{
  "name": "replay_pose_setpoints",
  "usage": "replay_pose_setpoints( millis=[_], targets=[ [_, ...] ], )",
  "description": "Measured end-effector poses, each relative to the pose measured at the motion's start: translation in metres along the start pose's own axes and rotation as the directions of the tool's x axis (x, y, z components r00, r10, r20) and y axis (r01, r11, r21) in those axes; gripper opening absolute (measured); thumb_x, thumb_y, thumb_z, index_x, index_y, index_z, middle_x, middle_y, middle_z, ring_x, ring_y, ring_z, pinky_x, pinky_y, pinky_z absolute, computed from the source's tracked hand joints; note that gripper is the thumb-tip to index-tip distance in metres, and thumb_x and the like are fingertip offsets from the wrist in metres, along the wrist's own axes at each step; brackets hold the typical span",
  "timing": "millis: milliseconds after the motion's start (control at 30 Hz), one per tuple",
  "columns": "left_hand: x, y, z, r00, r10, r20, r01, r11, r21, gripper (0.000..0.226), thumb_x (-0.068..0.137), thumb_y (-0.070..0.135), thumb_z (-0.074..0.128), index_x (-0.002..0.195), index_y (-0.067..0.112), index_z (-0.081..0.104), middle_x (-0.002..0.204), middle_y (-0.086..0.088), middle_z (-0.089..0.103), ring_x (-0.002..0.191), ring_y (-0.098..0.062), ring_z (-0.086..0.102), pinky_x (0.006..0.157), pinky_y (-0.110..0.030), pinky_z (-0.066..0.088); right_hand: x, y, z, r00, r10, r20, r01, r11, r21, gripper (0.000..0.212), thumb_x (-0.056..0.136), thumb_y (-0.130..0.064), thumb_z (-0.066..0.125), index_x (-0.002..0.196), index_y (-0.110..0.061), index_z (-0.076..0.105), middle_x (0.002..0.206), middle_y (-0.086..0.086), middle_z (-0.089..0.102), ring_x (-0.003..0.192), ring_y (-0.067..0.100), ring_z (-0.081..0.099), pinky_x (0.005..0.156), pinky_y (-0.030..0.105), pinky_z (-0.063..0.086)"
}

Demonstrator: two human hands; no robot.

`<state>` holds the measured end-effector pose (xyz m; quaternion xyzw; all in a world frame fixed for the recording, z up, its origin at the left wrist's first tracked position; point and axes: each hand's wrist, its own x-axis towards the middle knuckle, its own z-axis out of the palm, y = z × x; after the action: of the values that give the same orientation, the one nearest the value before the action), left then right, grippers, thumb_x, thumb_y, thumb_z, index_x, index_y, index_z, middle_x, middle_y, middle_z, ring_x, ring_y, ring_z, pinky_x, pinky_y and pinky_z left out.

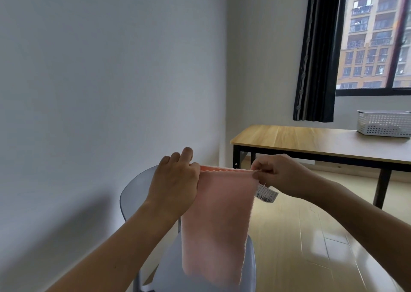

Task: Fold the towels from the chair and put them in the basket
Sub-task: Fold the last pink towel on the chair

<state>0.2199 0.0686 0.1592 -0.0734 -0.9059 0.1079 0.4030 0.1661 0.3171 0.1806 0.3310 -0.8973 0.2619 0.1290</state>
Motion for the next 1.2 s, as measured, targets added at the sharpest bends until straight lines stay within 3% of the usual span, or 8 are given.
replay_pose_setpoints(
  millis=[200,300,433,600,767,933,1067,1200],
  targets=[
    [-0.002,0.009,-0.002,0.991,-0.086,0.107,0.086,0.996,0.003,0.032,0.092,0.020,0.044,0.061,0.014,0.039,0.061,0.000,0.035,0.070,-0.020,0.038,0.064,-0.028,0.030,-0.003,-0.002,0.003,0.999,0.032,0.040,-0.031,0.999,-0.044,0.015,0.094,-0.013,0.056,0.086,-0.016,0.068,0.076,-0.002,0.066,0.072,0.013,0.064,0.072,0.031,0.055],
    [0.002,0.005,0.002,0.981,-0.115,0.158,0.132,0.985,-0.106,0.027,0.088,0.023,0.045,0.063,0.016,0.039,0.065,0.001,0.045,0.070,-0.020,0.044,0.060,-0.029,0.034,-0.002,0.001,0.006,0.995,0.056,0.079,-0.052,0.997,-0.050,0.017,0.096,-0.014,0.054,0.086,-0.017,0.067,0.076,-0.004,0.066,0.072,0.009,0.065,0.069,0.023,0.054],
    [0.012,0.002,0.019,0.955,-0.125,0.270,0.185,0.961,-0.208,0.013,0.083,0.019,0.050,0.094,0.017,0.043,0.080,0.002,0.059,0.078,-0.022,0.054,0.062,-0.033,0.045,0.008,0.011,0.012,0.990,0.104,0.095,-0.102,0.994,-0.032,0.014,0.095,-0.016,0.055,0.086,-0.018,0.065,0.078,-0.004,0.068,0.072,0.006,0.066,0.065,0.019,0.051],
    [0.043,0.007,0.059,0.875,-0.132,0.466,0.238,0.955,-0.176,0.007,0.081,0.007,0.046,0.079,0.013,0.047,0.084,-0.002,0.042,0.097,-0.026,0.047,0.069,-0.030,0.036,0.040,0.042,0.029,0.985,0.170,-0.033,-0.170,0.985,0.002,0.009,0.092,-0.022,0.060,0.084,-0.024,0.064,0.078,-0.008,0.067,0.074,0.007,0.063,0.069,0.024,0.048],
    [0.069,-0.002,0.074,0.928,-0.145,0.343,0.156,0.988,-0.003,0.008,0.086,0.017,0.048,0.087,0.012,0.054,0.105,-0.007,0.047,0.103,-0.028,0.039,0.072,-0.033,0.035,0.069,0.052,0.029,0.963,0.175,-0.203,-0.157,0.982,0.103,0.010,0.094,-0.024,0.058,0.095,-0.019,0.067,0.088,-0.007,0.066,0.083,0.007,0.061,0.069,0.019,0.043],
    [0.072,-0.013,0.065,0.977,-0.017,0.213,0.016,1.000,0.004,0.014,0.090,0.024,0.048,0.079,0.016,0.048,0.097,-0.003,0.051,0.094,-0.024,0.042,0.071,-0.031,0.030,0.066,0.043,0.023,0.946,0.128,-0.297,-0.083,0.984,0.159,0.010,0.095,-0.021,0.056,0.094,-0.019,0.065,0.085,-0.007,0.068,0.079,0.005,0.063,0.067,0.016,0.046],
    [0.043,-0.012,0.069,0.940,0.077,0.332,-0.039,0.992,-0.118,0.020,0.088,0.020,0.048,0.070,0.016,0.042,0.082,0.000,0.044,0.078,-0.020,0.041,0.063,-0.031,0.032,0.035,0.046,0.037,0.982,0.076,-0.173,-0.051,0.988,0.147,0.007,0.092,-0.020,0.062,0.087,-0.022,0.067,0.081,-0.010,0.068,0.078,0.005,0.065,0.070,0.020,0.049],
    [-0.018,0.010,0.093,0.786,0.153,0.599,0.010,0.966,-0.260,0.020,0.083,0.019,0.052,0.064,0.017,0.046,0.076,-0.001,0.054,0.071,-0.021,0.050,0.060,-0.029,0.038,-0.011,0.055,0.077,0.988,0.124,0.093,-0.132,0.988,0.083,0.009,0.091,-0.017,0.062,0.086,-0.021,0.068,0.078,-0.010,0.065,0.075,0.005,0.061,0.067,0.016,0.042]
  ],
)
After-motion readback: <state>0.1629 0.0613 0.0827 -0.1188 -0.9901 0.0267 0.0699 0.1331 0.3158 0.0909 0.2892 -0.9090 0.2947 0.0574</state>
